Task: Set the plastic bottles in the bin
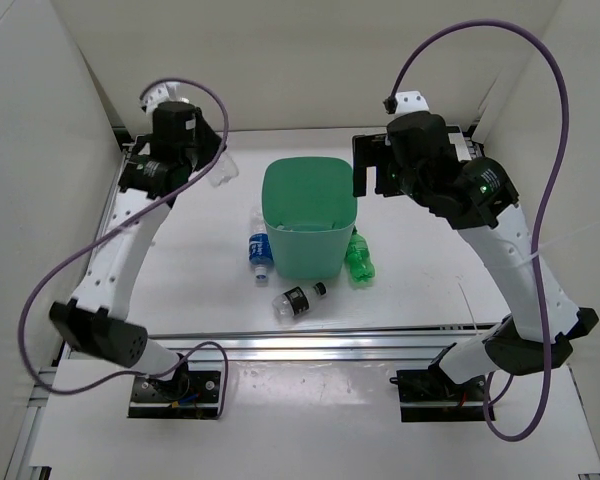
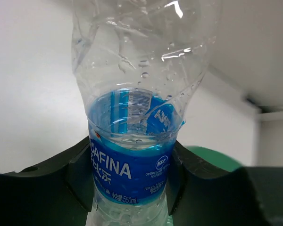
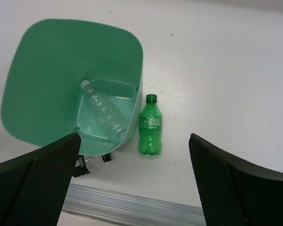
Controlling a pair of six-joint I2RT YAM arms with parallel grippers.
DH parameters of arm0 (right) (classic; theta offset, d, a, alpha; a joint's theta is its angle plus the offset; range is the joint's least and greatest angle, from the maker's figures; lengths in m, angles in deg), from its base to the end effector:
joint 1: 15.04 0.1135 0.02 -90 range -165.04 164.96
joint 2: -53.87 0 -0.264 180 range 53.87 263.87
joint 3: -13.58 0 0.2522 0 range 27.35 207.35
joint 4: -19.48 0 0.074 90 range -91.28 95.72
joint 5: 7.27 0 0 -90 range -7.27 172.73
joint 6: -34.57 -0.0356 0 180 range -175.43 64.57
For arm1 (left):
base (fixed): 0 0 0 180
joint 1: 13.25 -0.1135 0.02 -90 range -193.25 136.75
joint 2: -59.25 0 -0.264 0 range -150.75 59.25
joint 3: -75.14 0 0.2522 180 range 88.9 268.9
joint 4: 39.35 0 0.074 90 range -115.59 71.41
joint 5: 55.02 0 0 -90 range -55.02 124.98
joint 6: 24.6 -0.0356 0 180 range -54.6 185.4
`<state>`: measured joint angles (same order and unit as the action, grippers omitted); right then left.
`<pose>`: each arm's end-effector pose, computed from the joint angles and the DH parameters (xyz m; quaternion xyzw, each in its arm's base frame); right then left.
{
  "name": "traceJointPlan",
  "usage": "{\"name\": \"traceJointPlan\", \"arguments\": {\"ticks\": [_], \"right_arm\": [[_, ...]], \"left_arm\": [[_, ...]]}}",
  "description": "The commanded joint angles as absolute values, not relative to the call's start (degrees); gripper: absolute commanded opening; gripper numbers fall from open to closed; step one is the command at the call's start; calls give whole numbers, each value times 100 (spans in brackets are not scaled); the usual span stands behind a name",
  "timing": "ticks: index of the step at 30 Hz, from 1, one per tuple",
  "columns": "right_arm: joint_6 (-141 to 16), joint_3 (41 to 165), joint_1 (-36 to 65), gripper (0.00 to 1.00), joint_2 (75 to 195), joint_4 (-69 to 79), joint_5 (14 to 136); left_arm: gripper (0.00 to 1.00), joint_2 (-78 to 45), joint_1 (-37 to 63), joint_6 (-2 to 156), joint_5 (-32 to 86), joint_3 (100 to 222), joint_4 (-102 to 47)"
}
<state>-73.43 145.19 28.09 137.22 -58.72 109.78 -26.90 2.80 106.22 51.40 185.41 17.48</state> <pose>0.1927 0.1584 0.5112 -0.0689 0.8471 0.0731 0.5219 0.3136 -0.0798 0.4215 -0.2532 0.8337 -0.1157 0.4769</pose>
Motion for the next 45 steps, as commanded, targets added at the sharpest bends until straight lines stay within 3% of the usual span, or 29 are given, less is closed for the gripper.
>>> {"name": "traceJointPlan", "arguments": {"ticks": [1, 8, 12, 14, 16, 17, 23, 28, 35, 45], "right_arm": [[-7389, 14406, 2724, 99, 13605, -5826, 10866], [-7494, 14222, 2469, 99, 13605, -5773, 10919], [-7565, 14222, 2302, 99, 13552, -5773, 10866], [-7626, 14152, 2249, 99, 13483, -5773, 10866], [-7705, 13985, 2109, 99, 13429, -5773, 10866], [-7801, 13758, 2047, 99, 13368, -5826, 10866], [-8373, 12214, 1214, 99, 13368, -5836, 10069], [-8391, 10946, 562, 99, 13472, -4887, 9215], [-8013, 10645, 201, 99, 14588, -3999, 7501], [-7960, 10461, 148, 99, 16038, -3330, 6480]], "left_arm": [[42, -2538, 809, 10812, 4967, 19065, 1634], [46, -3496, 2329, 10180, 5079, 19753, 1634], [53, -3620, 2858, 10012, 5387, 19614, 1634], [65, -3620, 2858, 10012, 5388, 19544, 1634], [84, -3489, 2858, 10012, 5388, 19543, 1634], [100, -3488, 2911, 10012, 5457, 19612, 1686], [100, -2945, 2911, 10073, 6325, 20395, 2108], [100, -1969, 2762, 10021, 7259, 19258, 1986], [100, -729, 2278, 10275, 7260, 17042, 1871], [100, -438, 2032, 10390, 6838, 16624, 2240]]}}
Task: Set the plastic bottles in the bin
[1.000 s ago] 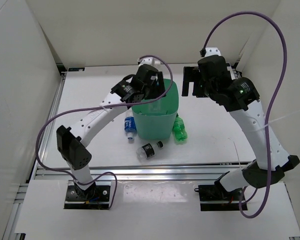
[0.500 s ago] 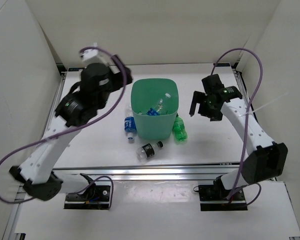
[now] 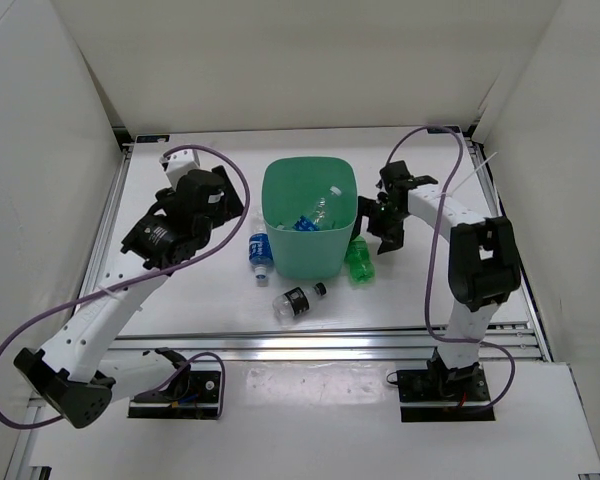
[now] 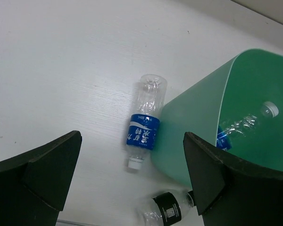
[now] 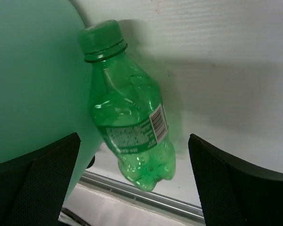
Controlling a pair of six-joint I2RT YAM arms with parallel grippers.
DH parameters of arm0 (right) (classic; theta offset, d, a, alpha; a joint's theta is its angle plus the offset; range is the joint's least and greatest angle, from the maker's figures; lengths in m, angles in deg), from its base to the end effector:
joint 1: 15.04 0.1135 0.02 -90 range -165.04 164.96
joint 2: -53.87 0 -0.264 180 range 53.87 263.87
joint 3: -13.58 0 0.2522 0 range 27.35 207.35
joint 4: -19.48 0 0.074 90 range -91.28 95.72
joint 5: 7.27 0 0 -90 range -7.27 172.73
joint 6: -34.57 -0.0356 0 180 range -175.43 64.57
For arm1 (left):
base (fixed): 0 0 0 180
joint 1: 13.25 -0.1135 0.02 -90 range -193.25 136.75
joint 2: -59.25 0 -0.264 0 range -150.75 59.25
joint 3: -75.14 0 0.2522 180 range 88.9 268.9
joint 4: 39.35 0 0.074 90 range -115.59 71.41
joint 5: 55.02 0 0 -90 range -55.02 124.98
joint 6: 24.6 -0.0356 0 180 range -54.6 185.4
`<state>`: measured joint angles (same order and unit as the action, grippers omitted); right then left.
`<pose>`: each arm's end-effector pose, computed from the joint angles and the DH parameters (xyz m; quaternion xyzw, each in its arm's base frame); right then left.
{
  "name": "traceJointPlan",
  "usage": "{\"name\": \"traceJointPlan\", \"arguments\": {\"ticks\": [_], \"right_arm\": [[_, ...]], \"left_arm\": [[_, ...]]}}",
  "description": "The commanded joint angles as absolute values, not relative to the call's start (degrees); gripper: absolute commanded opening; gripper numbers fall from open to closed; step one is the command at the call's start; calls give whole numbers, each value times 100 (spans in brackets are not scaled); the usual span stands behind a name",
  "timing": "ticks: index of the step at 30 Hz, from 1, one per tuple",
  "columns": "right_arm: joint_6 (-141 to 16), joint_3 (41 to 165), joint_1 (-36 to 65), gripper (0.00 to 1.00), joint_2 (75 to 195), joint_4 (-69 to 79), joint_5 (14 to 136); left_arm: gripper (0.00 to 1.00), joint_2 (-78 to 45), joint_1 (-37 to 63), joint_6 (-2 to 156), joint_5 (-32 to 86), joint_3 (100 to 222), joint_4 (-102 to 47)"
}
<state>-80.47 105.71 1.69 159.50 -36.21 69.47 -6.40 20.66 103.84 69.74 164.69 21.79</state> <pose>0.3567 0.1158 0.2073 0.0500 0.9759 0.1701 0.1271 0.1972 -0.1081 0.3937 -0.1664 0.8491 -0.0343 0.5002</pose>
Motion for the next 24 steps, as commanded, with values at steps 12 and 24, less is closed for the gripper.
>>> {"name": "traceJointPlan", "arguments": {"ticks": [12, 24], "right_arm": [[-8197, 10381, -352, 44, 16515, -3619, 6629], [-9279, 14042, -257, 16, 14730, -5650, 8237]], "left_arm": [[100, -1097, 1927, 10758, 6837, 16572, 2828], [100, -1651, 1927, 10988, 7638, 16326, 2425]]}}
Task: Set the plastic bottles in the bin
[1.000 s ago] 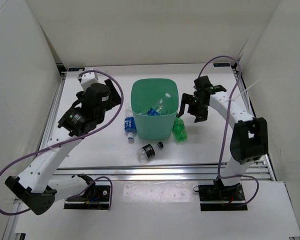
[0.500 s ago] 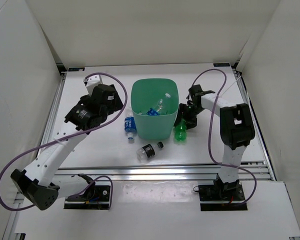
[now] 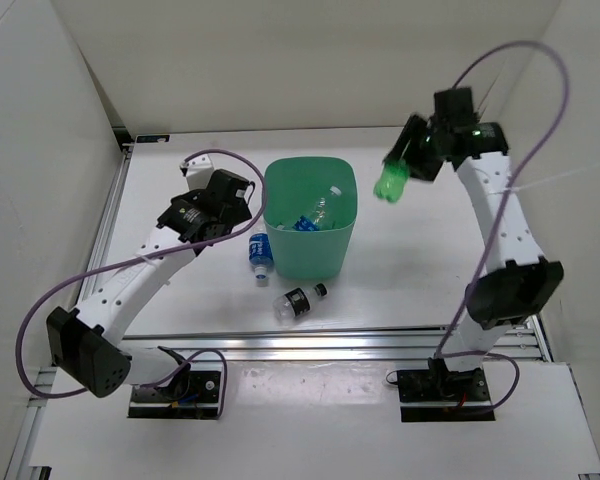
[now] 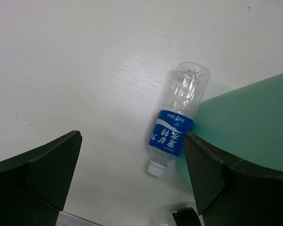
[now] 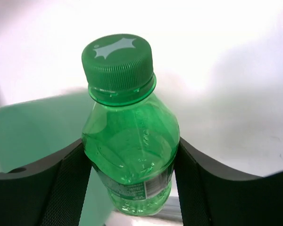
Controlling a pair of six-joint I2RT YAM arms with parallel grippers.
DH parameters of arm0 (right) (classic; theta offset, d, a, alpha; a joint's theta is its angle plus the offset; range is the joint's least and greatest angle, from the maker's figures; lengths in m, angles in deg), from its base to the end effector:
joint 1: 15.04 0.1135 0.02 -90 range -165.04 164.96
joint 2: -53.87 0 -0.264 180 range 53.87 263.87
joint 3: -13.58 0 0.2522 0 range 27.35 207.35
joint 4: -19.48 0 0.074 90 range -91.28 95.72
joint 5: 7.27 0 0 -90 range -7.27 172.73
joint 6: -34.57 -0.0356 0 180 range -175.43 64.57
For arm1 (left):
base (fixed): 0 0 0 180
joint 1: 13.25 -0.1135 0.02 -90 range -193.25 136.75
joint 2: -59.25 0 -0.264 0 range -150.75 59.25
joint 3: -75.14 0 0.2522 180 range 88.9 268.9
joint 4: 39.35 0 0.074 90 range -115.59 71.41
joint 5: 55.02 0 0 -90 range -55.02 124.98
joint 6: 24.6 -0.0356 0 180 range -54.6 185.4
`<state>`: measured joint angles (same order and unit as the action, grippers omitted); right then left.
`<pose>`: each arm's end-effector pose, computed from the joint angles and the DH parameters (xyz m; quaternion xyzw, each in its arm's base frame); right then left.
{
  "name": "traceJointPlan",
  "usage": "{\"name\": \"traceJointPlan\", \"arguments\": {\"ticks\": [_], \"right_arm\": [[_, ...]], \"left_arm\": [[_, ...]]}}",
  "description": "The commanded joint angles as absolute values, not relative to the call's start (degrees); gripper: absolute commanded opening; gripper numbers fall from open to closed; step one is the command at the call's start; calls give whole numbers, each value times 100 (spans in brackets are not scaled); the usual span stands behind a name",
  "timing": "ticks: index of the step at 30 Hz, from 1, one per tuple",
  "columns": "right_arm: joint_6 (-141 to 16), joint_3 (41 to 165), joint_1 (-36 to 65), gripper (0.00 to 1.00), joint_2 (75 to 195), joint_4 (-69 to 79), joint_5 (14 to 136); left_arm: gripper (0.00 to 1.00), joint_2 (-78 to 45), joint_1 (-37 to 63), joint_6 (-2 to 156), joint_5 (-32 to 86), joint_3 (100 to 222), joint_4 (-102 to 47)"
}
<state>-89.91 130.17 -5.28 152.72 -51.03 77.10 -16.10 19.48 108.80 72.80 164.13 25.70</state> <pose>0.3611 0.0657 0.3641 0.1873 0.9280 0.1632 0.2778 0.2322 -0.1233 0.3486 -0.1896 0.8791 0.0481 0.4347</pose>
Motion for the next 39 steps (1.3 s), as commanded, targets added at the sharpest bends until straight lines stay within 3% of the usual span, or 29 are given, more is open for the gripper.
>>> {"name": "traceJointPlan", "arguments": {"ticks": [1, 4, 9, 10, 13, 17, 26, 36, 39], "right_arm": [[-9279, 14681, -195, 16, 14730, -5650, 8238], [-9042, 15336, 156, 20, 14879, -5273, 7984], [-8005, 15698, 1465, 37, 15274, -4921, 8308], [-8004, 15533, 1597, 46, 15275, -4921, 8308], [-7986, 15268, 1871, 100, 15520, -5207, 8080], [-7917, 16129, 1880, 100, 15566, -5808, 8465], [-7864, 15507, 1651, 100, 14363, -5659, 8414], [-7697, 15101, 1651, 100, 13957, -5993, 8519], [-7697, 14917, 1651, 100, 13843, -5993, 8519]], "left_arm": [[100, -1703, 1927, 10988, 7638, 16161, 2338], [100, -1809, 1874, 11058, 7638, 15949, 2179], [100, -2019, 1663, 10926, 6891, 15790, 1784], [100, -2020, 1663, 10926, 6890, 15720, 1679], [100, -2134, 1541, 10838, 6689, 15597, 1284], [100, -2380, 1488, 10619, 6434, 15597, 1055], [100, -3118, 1364, 10190, 5424, 15245, -218], [100, -3839, 1259, 10073, 4333, 15052, -1188], [95, -3980, 1206, 10073, 4070, 15113, -1301]]}}
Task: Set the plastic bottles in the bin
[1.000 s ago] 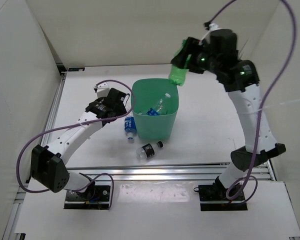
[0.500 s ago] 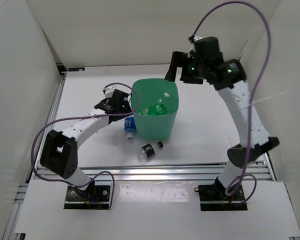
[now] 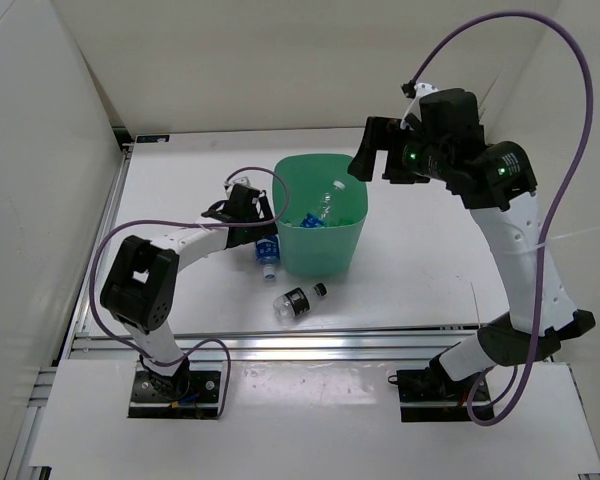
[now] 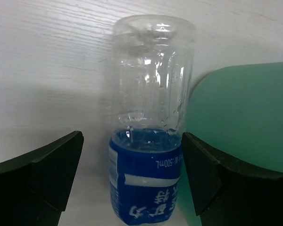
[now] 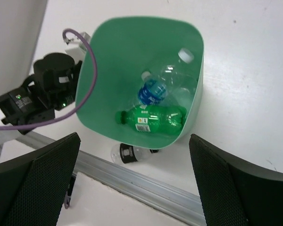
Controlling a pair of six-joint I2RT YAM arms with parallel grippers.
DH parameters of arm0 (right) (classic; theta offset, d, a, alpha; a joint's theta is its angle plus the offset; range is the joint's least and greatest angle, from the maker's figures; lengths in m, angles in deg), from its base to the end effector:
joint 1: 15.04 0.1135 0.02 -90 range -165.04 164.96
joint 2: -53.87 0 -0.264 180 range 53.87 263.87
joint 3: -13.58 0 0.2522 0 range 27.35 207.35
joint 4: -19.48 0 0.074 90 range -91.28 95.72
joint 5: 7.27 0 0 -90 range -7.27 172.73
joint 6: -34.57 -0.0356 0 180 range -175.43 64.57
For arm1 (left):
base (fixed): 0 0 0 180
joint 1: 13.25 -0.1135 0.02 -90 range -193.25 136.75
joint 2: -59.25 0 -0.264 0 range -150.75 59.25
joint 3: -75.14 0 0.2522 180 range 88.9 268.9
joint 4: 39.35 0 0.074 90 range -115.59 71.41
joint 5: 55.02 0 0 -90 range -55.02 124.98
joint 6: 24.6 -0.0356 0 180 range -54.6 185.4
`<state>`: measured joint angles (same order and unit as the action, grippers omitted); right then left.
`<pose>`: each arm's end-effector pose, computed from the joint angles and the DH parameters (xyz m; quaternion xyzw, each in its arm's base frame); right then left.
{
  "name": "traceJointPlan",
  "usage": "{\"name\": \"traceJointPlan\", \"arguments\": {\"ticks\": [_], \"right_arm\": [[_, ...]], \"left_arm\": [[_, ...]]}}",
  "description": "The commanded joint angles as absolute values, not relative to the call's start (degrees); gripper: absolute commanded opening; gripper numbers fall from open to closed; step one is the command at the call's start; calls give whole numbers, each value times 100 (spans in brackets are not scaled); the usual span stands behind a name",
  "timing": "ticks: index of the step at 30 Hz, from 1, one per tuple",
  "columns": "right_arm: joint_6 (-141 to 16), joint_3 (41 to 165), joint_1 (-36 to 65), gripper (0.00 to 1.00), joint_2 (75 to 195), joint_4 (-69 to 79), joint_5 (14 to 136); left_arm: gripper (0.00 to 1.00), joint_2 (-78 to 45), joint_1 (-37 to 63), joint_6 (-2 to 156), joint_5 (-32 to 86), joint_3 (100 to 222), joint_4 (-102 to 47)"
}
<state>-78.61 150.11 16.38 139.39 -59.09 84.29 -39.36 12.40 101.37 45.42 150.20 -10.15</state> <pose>0.2183 0.1322 0.5220 -0.0544 0.8534 0.2274 0.4659 0.3243 -0.1486 0.1870 -0.1138 0.9373 -0.0889 0.3173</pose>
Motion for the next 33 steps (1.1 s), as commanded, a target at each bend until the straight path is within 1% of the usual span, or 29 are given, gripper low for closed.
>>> {"name": "traceJointPlan", "arguments": {"ticks": [1, 5, 6, 8, 9, 11, 12, 14, 16, 19, 20, 22, 23, 26, 28, 30, 33], "right_arm": [[-7697, 14916, 1599, 100, 13842, -5993, 8519], [-7644, 14803, 1598, 100, 13790, -6046, 8519], [-7644, 14750, 1538, 100, 13737, -6046, 8519], [-7644, 14680, 1485, 100, 13685, -6046, 8519], [-7644, 14609, 1484, 100, 13684, -6046, 8519], [-7696, 14548, 1484, 100, 13684, -6046, 8519], [-7697, 14547, 1484, 100, 13632, -6046, 8519], [-7697, 14486, 1484, 100, 13631, -6046, 8466], [-7697, 14433, 1484, 100, 13631, -6046, 8466], [-7749, 14371, 1484, 100, 13631, -5941, 8361], [-7802, 14284, 1484, 100, 13631, -5940, 8309], [-7863, 14135, 1484, 100, 13631, -5888, 8256], [-7864, 14082, 1484, 100, 13631, -5888, 8256], [-7977, 13888, 1484, 100, 13579, -5783, 8194], [-7978, 13836, 1484, 100, 13579, -5730, 8133], [-8039, 13835, 1431, 100, 13579, -5729, 8132], [-8100, 13782, 1379, 100, 13579, -5729, 8132]], "left_arm": [[94, -4058, 1206, 10073, 4000, 15165, -1302], [86, -4191, 1206, 10188, 3876, 15105, -1302], [79, -4243, 1206, 10188, 3876, 15104, -1302], [70, -4183, 1206, 10188, 3876, 14956, -1302], [58, -4017, 1206, 10188, 3954, 14903, -1302], [43, -3744, 1206, 10127, 4252, 14736, -1302], [41, -3412, 1206, 10126, 4410, 14735, -1215], [41, -3059, 1206, 10126, 5034, 14735, -1030], [44, -2610, 1154, 10021, 5726, 14927, -558], [45, -2197, 1153, 9644, 6300, 15647, -99], [45, -2109, 1206, 9530, 6615, 16032, -20], [47, -1977, 1416, 9134, 7020, 16429, 34], [47, -1976, 1495, 9029, 7092, 16884, 34], [48, -2239, 1794, 8905, 7093, 17607, 34], [48, -2606, 2022, 8747, 7093, 18354, 34], [49, -2906, 2461, 8615, 7154, 18959, 34], [49, -3531, 3094, 8237, 7539, 19322, 34]]}}
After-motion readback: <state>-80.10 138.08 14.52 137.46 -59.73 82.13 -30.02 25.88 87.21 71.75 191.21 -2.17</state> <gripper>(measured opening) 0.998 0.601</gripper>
